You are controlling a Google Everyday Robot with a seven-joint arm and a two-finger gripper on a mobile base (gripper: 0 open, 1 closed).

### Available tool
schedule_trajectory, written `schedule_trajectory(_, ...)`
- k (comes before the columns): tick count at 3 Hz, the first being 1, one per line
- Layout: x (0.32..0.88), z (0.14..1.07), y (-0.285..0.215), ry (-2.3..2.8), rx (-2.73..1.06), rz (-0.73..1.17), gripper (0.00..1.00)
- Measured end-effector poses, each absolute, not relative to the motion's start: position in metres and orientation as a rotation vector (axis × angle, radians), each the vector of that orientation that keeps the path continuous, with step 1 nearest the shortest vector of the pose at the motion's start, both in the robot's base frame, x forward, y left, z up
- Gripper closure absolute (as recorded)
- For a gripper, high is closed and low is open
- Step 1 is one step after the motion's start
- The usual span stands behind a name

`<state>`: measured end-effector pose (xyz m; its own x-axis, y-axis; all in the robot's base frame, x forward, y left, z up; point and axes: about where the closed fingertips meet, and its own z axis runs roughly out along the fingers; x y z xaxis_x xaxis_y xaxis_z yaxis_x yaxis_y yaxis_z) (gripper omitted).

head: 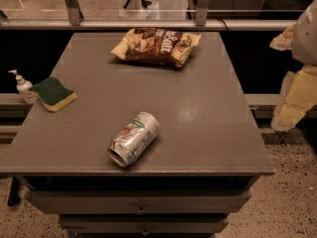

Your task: Move brown chip bag near 7up can

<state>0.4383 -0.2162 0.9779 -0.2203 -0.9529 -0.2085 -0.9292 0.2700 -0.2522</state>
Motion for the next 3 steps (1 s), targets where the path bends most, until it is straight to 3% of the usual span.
schedule_trajectory(2, 0.466, 0.970, -0.196, 2.145, -1.684, -0.038, 0.00)
schedule_trajectory(3, 0.524, 0.954, -0.156, 1.983, -1.602, 0.115, 0.00)
